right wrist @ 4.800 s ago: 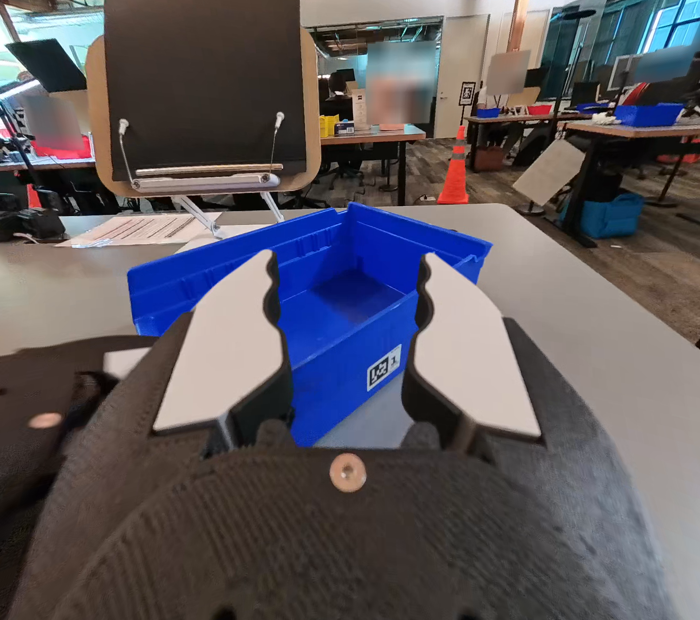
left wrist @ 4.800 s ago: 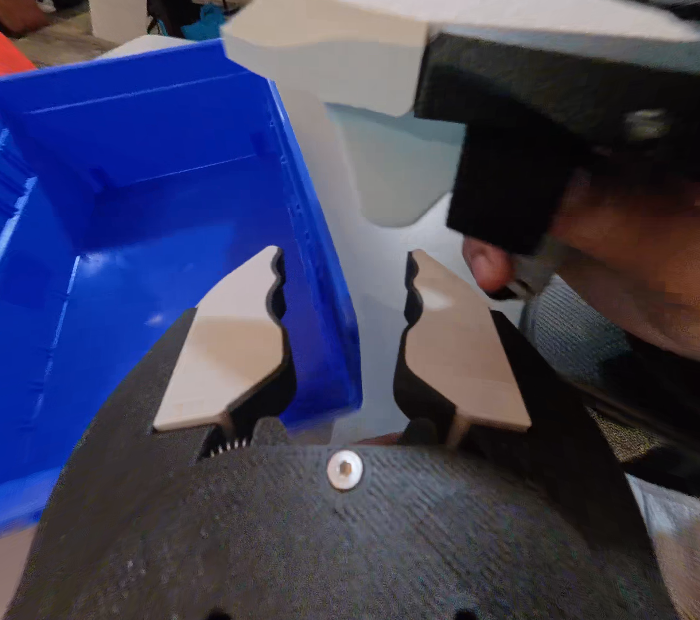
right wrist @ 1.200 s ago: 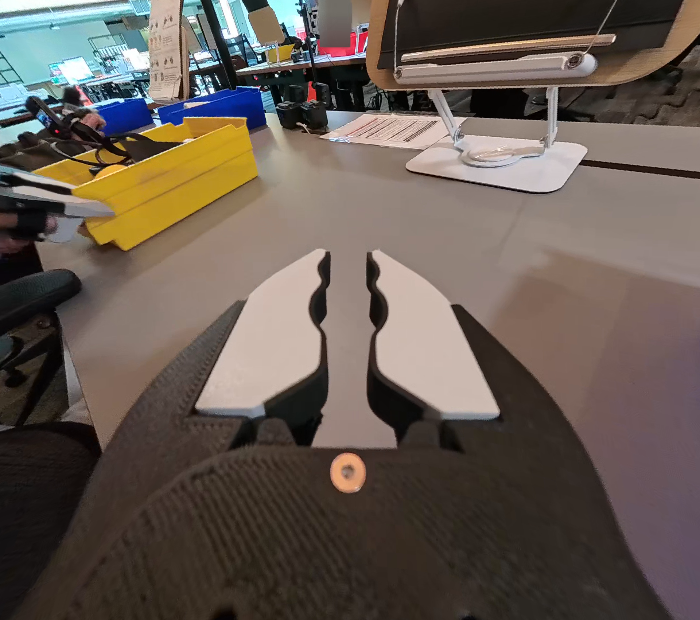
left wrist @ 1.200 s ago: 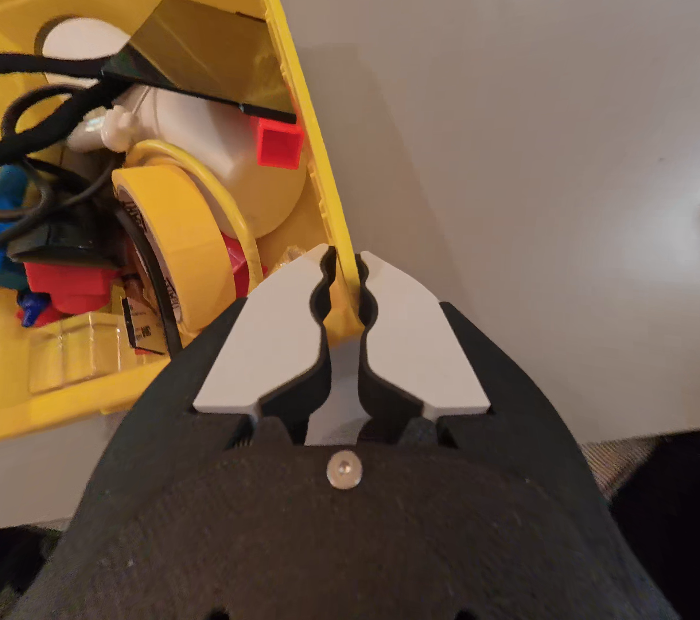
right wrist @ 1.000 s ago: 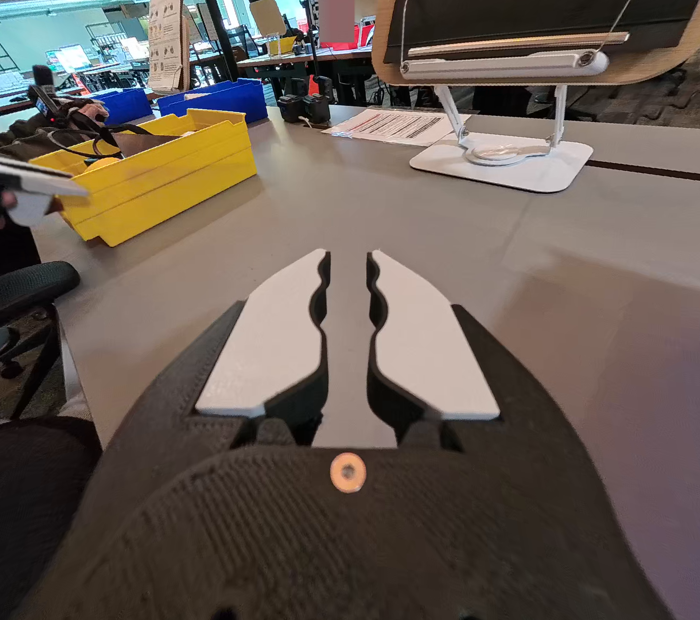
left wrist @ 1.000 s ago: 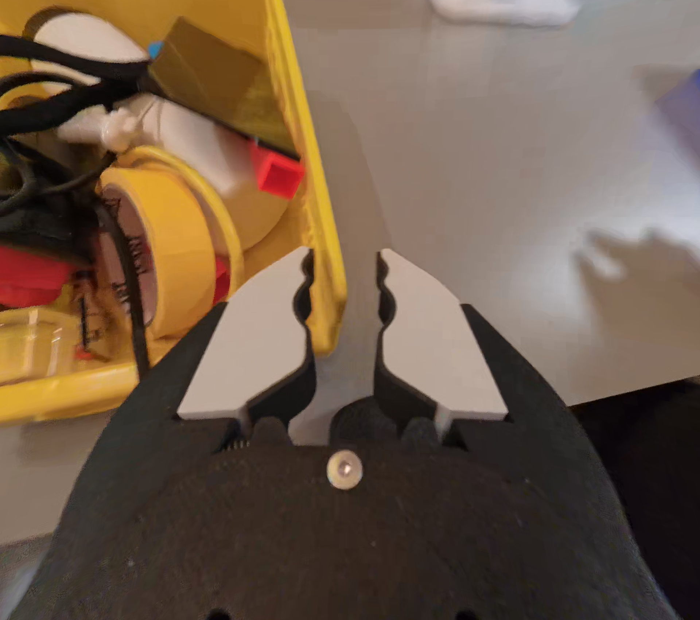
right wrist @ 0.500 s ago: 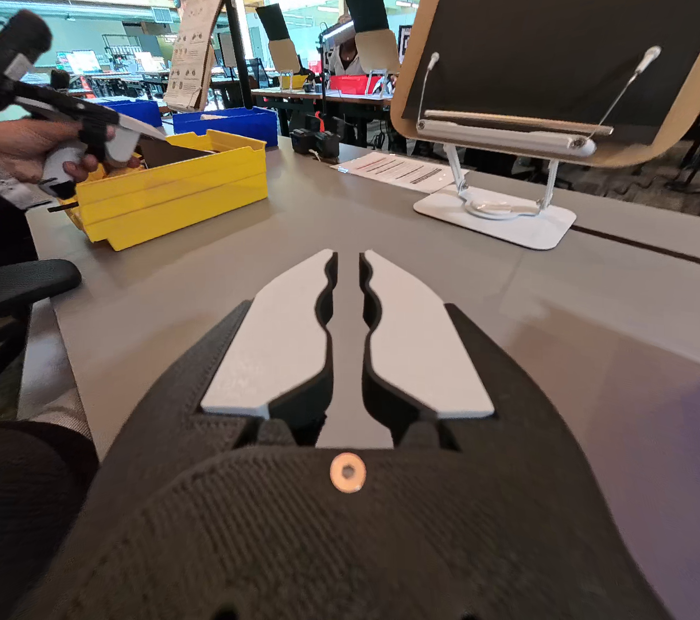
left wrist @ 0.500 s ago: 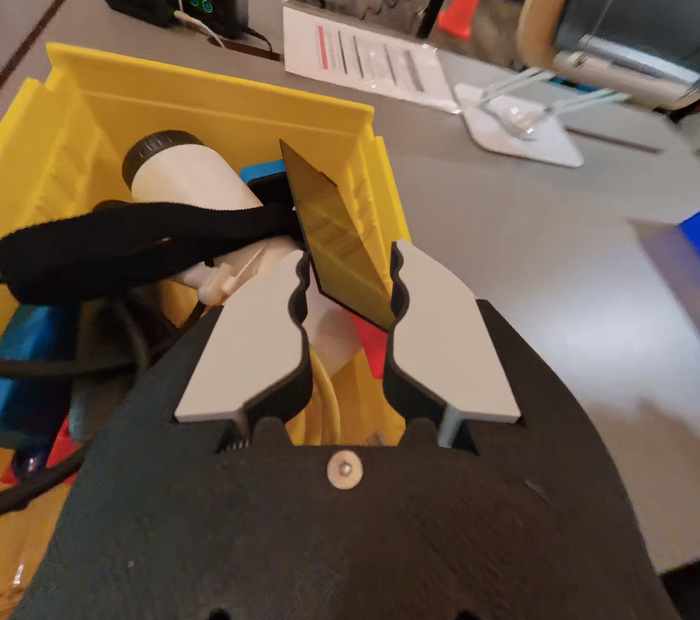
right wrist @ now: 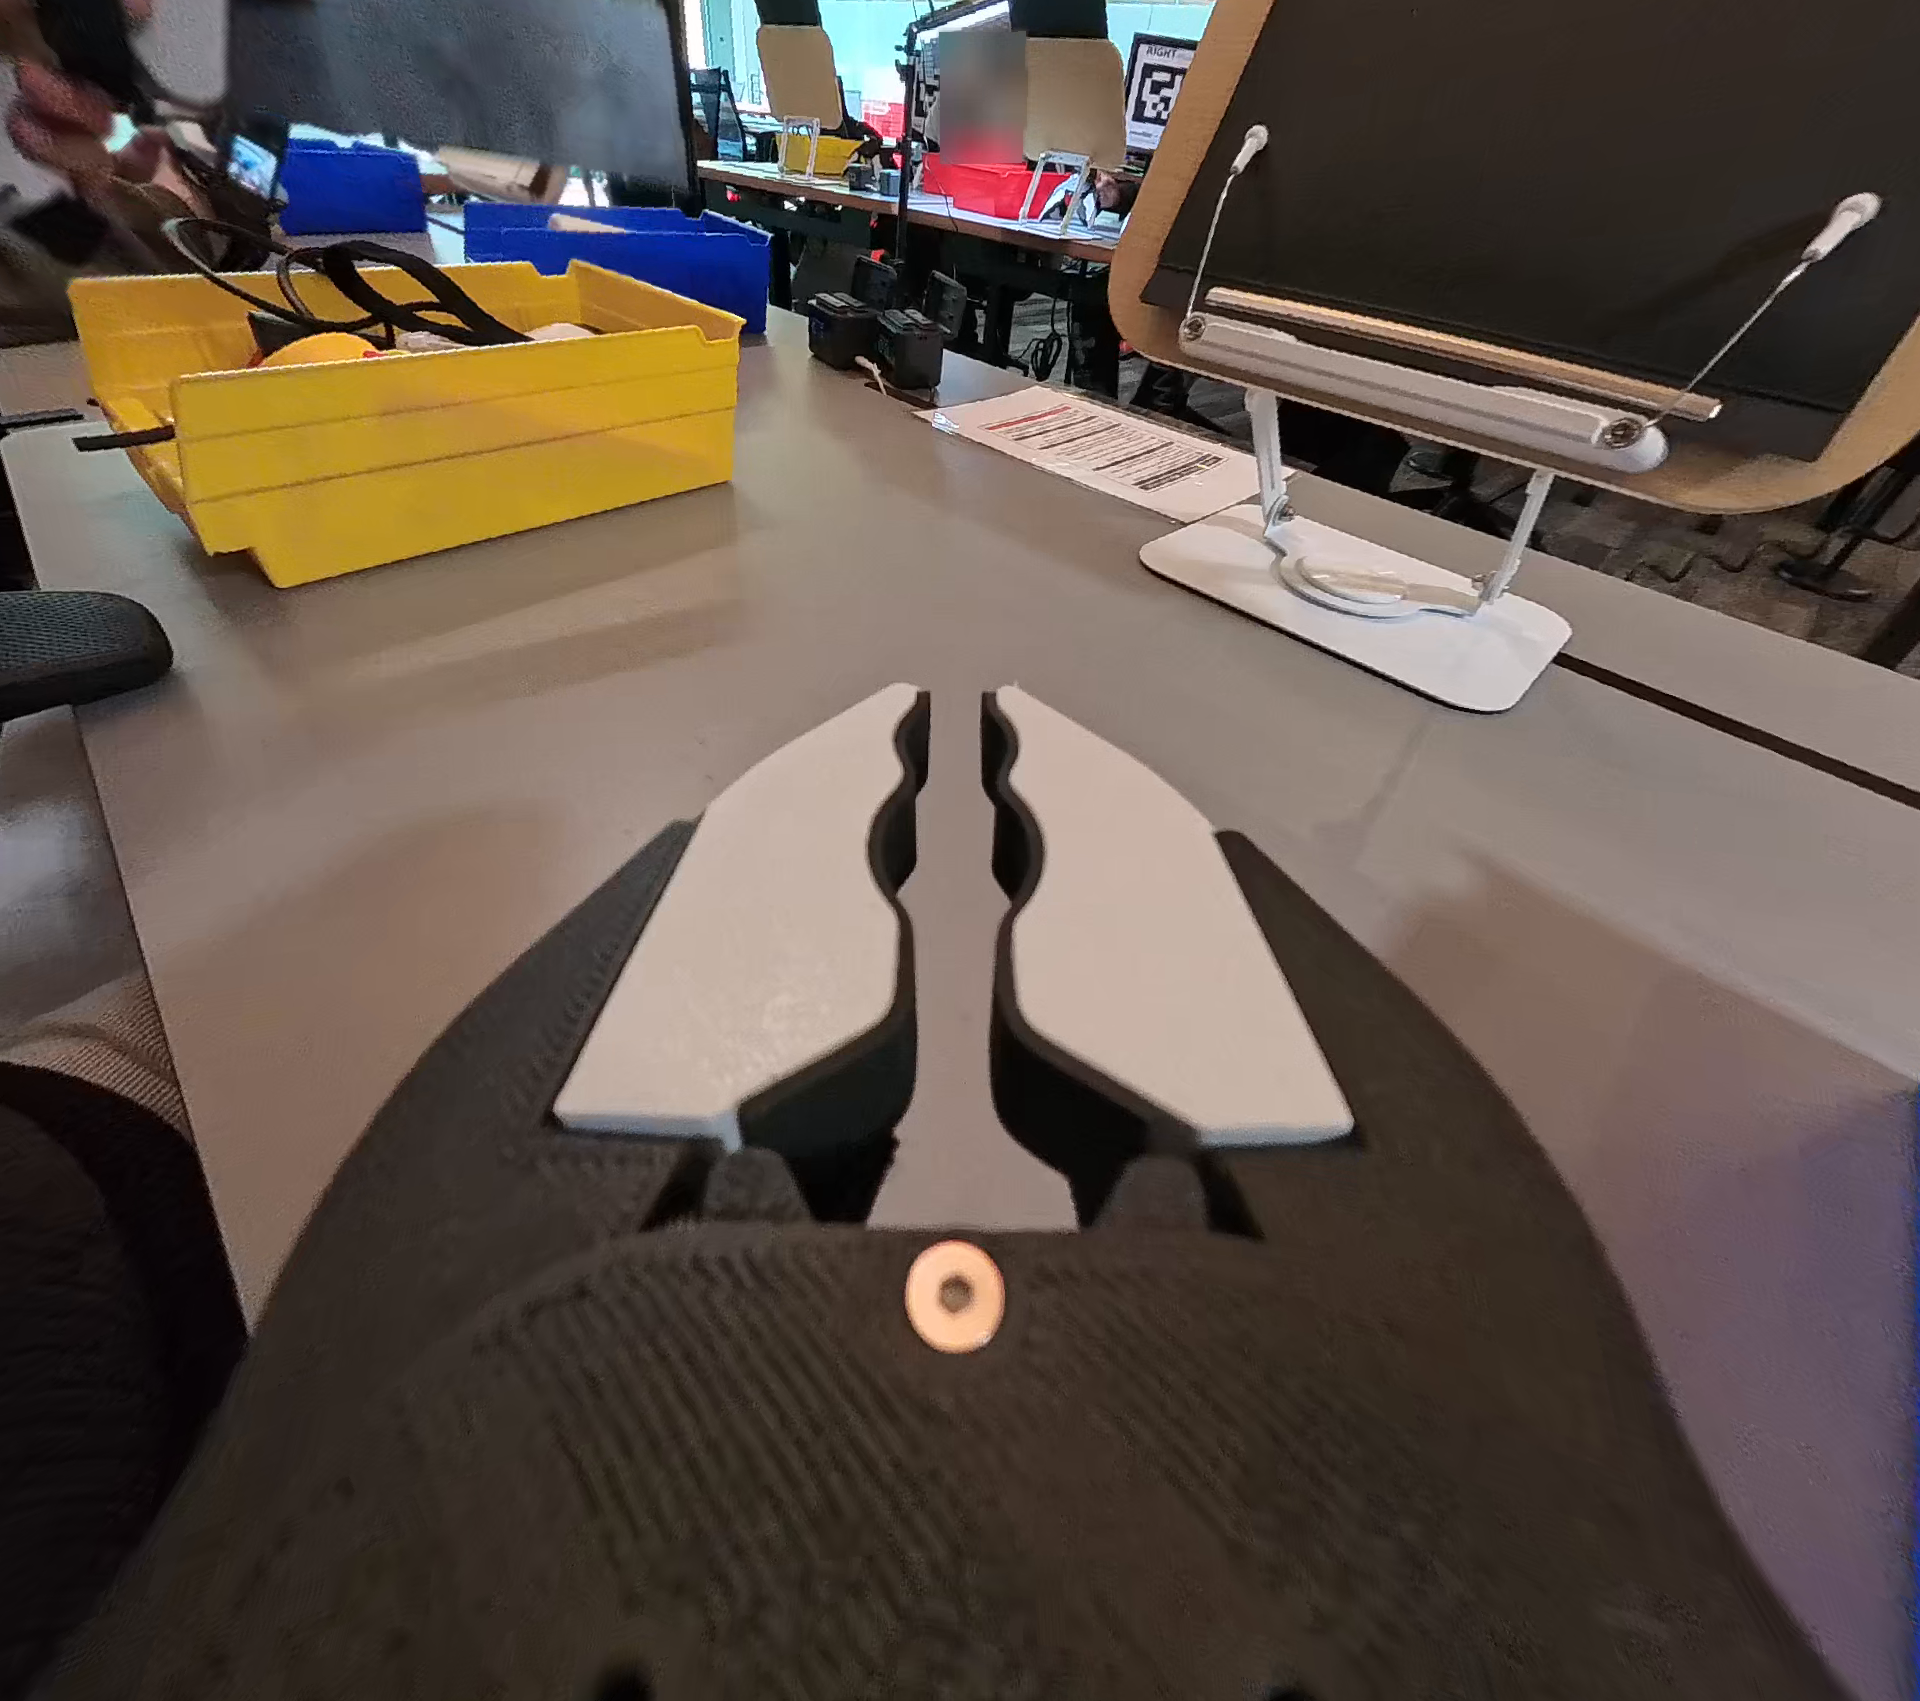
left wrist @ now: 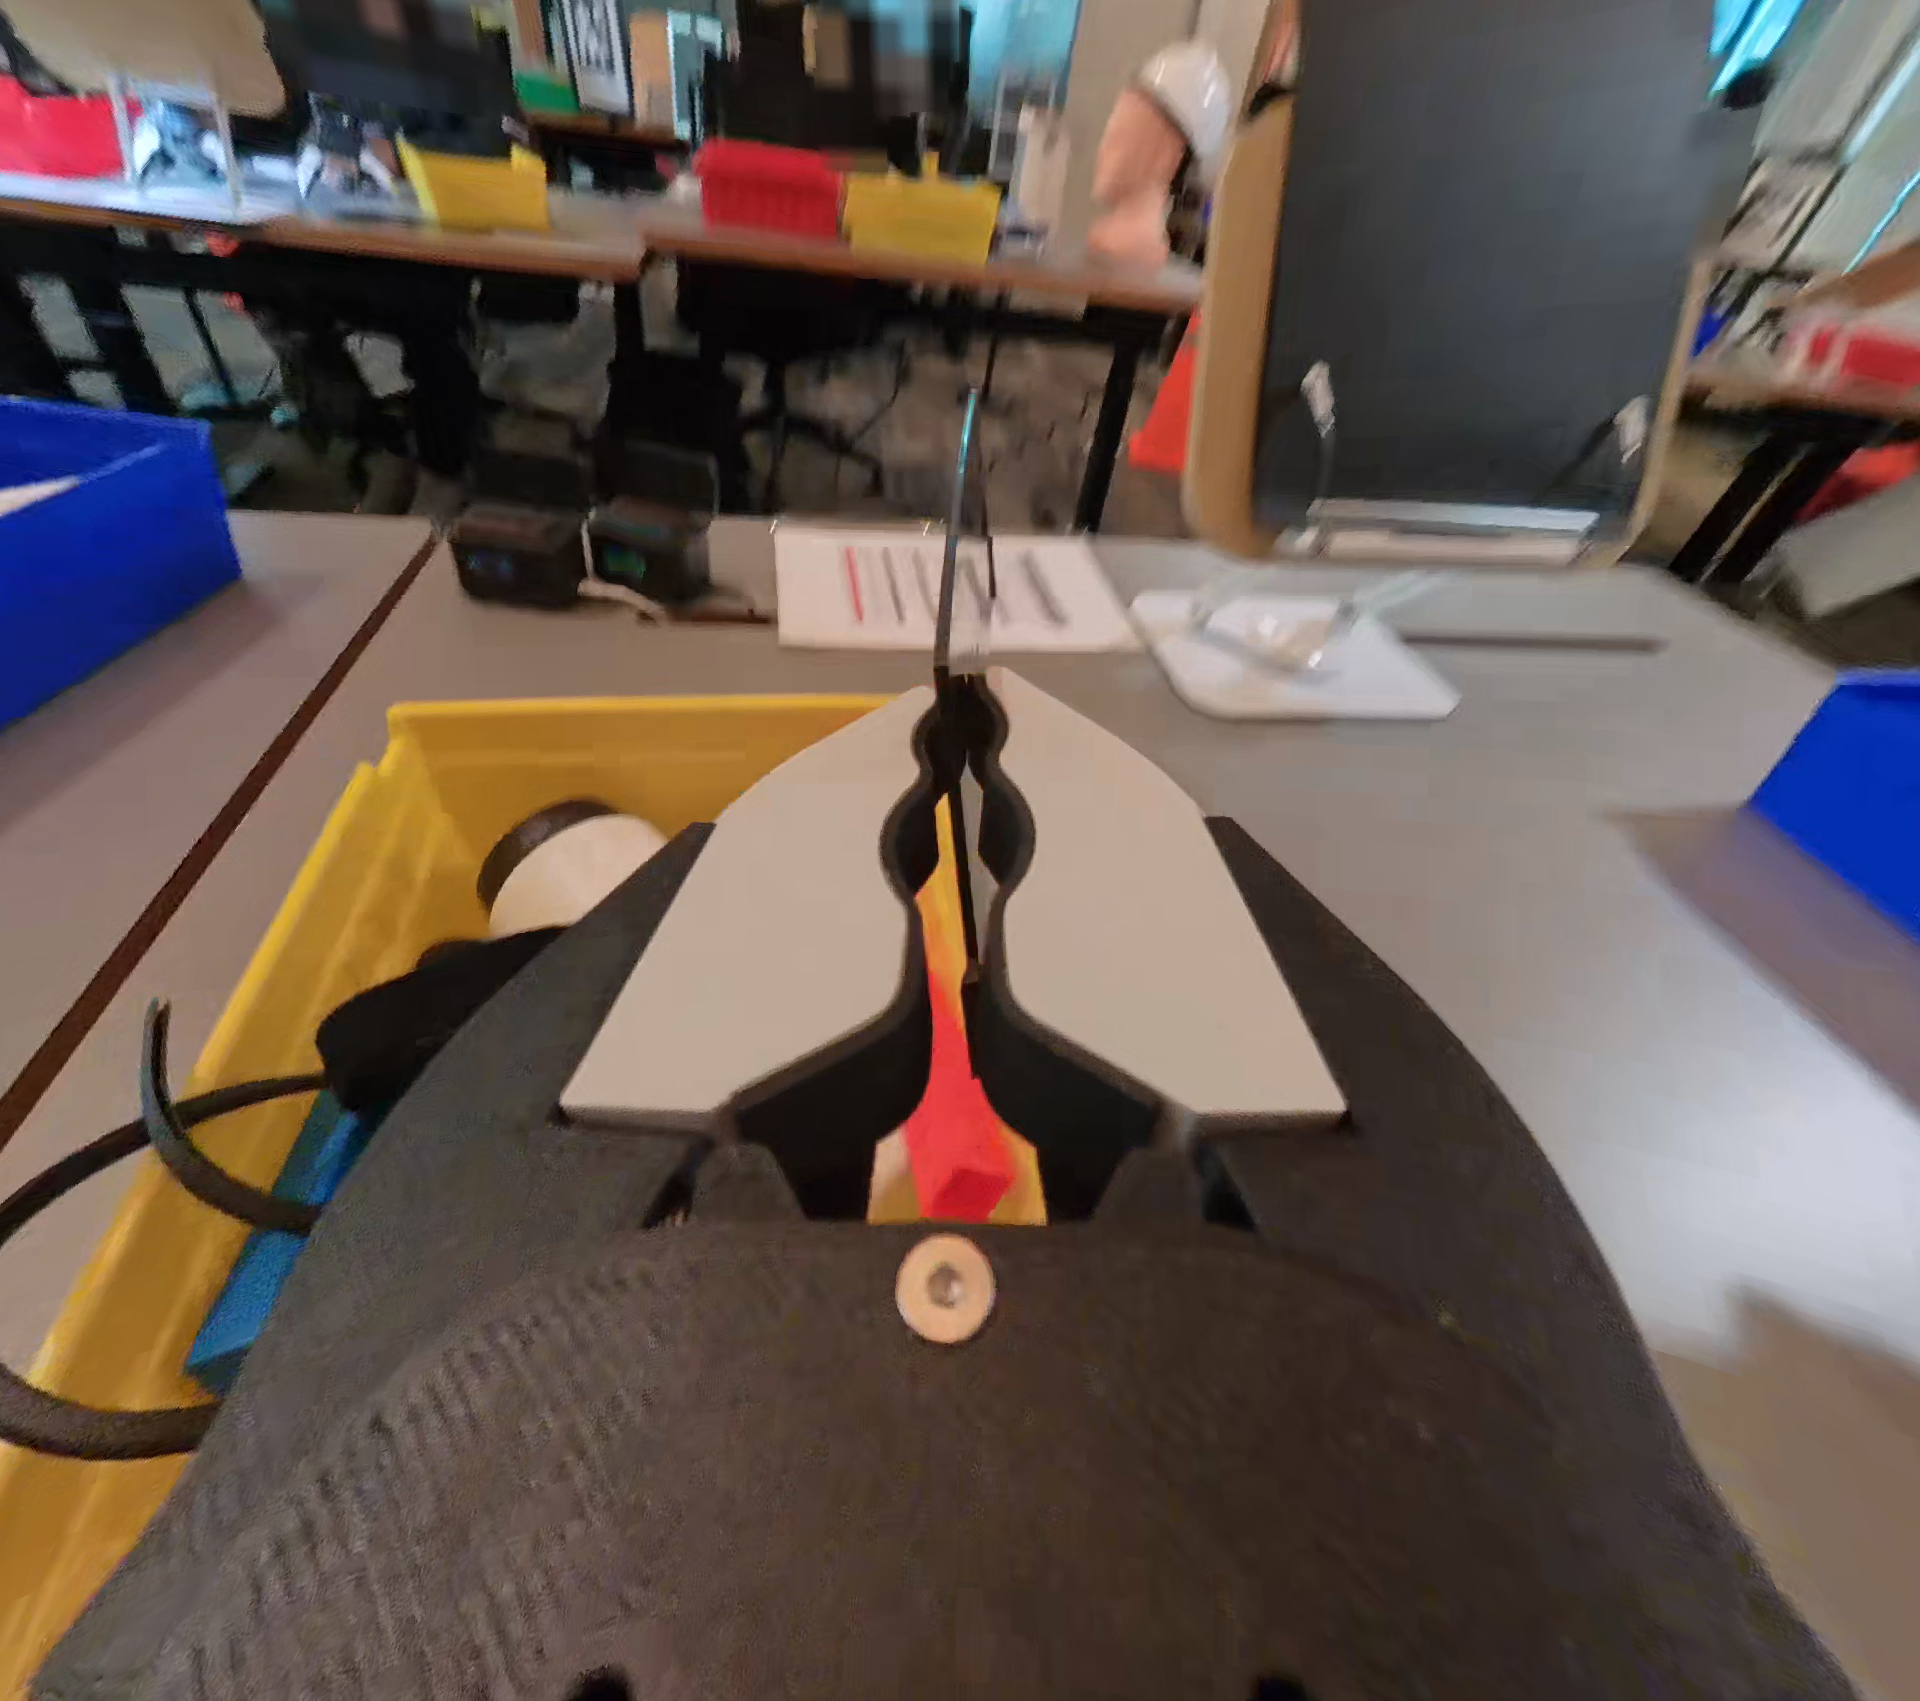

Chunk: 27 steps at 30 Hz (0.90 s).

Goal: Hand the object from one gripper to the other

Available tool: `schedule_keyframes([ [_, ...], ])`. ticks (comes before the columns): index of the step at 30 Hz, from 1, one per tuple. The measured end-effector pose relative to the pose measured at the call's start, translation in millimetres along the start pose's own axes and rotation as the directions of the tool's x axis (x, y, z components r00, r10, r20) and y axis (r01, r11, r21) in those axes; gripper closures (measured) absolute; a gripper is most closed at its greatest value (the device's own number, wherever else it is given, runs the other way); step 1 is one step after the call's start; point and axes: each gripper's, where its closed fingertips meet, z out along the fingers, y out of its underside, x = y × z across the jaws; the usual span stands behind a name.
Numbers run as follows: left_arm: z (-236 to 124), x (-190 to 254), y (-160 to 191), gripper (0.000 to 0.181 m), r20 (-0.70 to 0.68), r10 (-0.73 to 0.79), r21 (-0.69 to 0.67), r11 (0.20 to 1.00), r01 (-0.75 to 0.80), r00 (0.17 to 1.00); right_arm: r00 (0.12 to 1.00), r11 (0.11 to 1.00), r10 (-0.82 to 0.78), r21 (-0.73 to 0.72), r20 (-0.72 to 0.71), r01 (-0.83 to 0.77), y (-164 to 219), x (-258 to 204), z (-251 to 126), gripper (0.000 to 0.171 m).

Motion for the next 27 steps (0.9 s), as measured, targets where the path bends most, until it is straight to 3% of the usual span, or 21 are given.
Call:
schedule_keyframes([
  [7,-12,84,-46,0.178,-0.3,-0.073,0.227,0.963,0.145,0.951,0.993,0.996,0.084,0.014,0.084,-0.085,-1,-20,13,0.16],
  [13,44,186,-39,0.178,-0.45,0.012,0.237,0.966,0.106,0.893,0.905,0.955,0.27,0.024,0.33,-0.294,-26,-62,65,0.137],
  [15,66,215,-23,0.178,-0.41,0.12,0.261,0.965,-0.01,0.904,0.873,0.93,0.331,0.033,0.359,-0.366,-40,-60,84,0.137],
  [18,86,241,24,0.178,-0.235,0.373,0.329,0.9,-0.287,0.898,0.822,0.873,0.434,0.053,0.369,-0.485,-47,-44,102,0.136],
  [20,75,260,48,0.178,-0.218,0.409,0.456,0.846,-0.278,0.886,0.81,0.843,0.48,0.079,0.337,-0.532,-33,-28,102,0.132],
  [23,79,275,89,0.178,-0.313,0.383,0.4,0.883,-0.245,0.869,0.773,0.815,0.549,-0.002,0.319,-0.579,0,-12,99,0.123],
  [25,85,282,98,0.178,-0.389,0.361,0.369,0.904,-0.216,0.847,0.676,0.74,0.631,-0.036,0.382,-0.671,-5,-3,100,0.112],
  [27,89,281,104,0.178,-0.409,0.367,0.363,0.906,-0.22,0.836,0.676,0.73,0.659,-0.063,0.331,-0.681,10,10,109,0.096],
])
